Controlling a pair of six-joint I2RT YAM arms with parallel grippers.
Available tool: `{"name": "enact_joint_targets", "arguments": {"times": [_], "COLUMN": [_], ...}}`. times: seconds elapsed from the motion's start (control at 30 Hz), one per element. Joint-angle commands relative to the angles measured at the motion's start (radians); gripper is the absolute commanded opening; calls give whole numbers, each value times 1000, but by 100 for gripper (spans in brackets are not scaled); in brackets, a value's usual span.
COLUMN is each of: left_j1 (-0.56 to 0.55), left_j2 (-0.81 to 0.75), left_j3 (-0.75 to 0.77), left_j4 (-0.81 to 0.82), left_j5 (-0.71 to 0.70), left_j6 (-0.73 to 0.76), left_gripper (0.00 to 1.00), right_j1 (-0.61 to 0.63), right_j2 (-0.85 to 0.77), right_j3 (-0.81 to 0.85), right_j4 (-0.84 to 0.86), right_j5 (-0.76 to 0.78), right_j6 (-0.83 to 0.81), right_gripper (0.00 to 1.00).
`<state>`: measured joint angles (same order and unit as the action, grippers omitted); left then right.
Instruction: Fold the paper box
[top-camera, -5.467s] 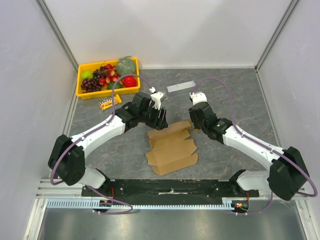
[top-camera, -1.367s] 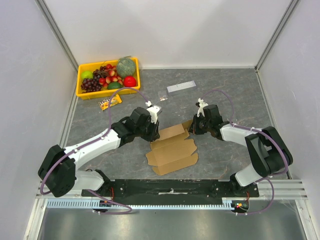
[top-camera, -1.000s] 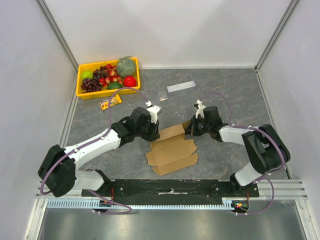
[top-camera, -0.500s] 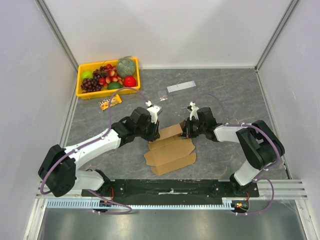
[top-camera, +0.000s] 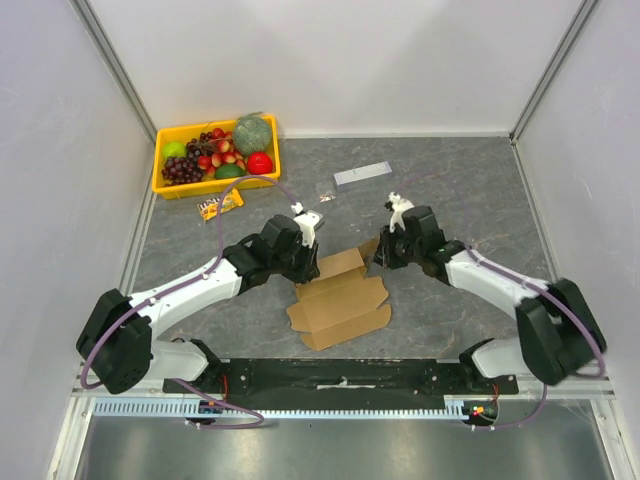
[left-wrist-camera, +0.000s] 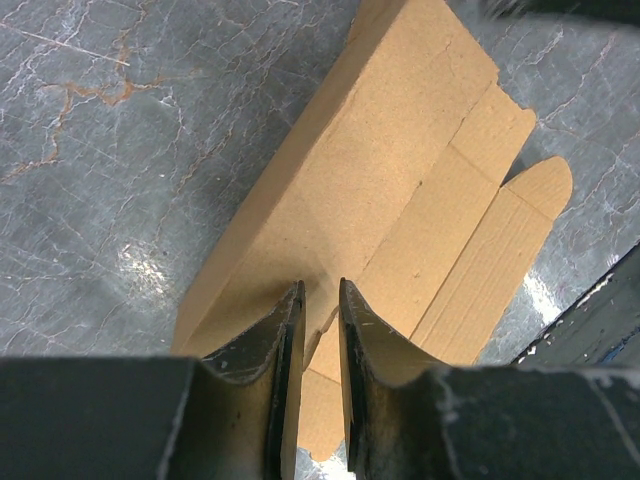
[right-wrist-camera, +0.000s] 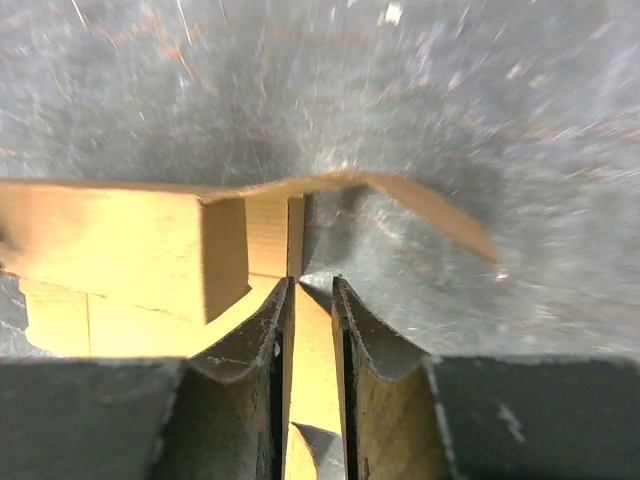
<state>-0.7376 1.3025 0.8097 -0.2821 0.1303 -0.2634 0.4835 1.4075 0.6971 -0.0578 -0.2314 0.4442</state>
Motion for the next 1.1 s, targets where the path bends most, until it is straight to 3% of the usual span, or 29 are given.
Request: {"name": "enact_joint_targets", "arguments": {"times": [0.0,0.1,0.17,0.37,0.53,0.87,1.07], "left_j1": [-6,-6,-6,-8,-6,-5,-8], "left_j2": [-14,-17,-19,-22,-23,-29,-32], "left_j3": [-18,-14,-9,0,6,2,0], "left_j4": [-12,-15,-19,-23,-23,-23,-28], "left_j5": [-27,-31,-35,-34,-26,-24,-26], "left_j6": [-26,-27,-23,-23,-28,-33,-31], "left_gripper": [26,26,26,26,26,26,26], "right_j1": [-17,-26,-29,-33,-31,-20,-19], "right_j2": [-160,-203,-219,-245,-277,-223,-165], "right_j3": [94,142,148,35,-142,-297,-291], "right_j4": [-154,-253,-289,-225,-79,156,127], "right_j5": [150,188,192,-49,-109,-189,-111], "right_j6": [-70,-99,-99,-39,33,125,100], "right_gripper": [32,38,37,14,1,0,0]}}
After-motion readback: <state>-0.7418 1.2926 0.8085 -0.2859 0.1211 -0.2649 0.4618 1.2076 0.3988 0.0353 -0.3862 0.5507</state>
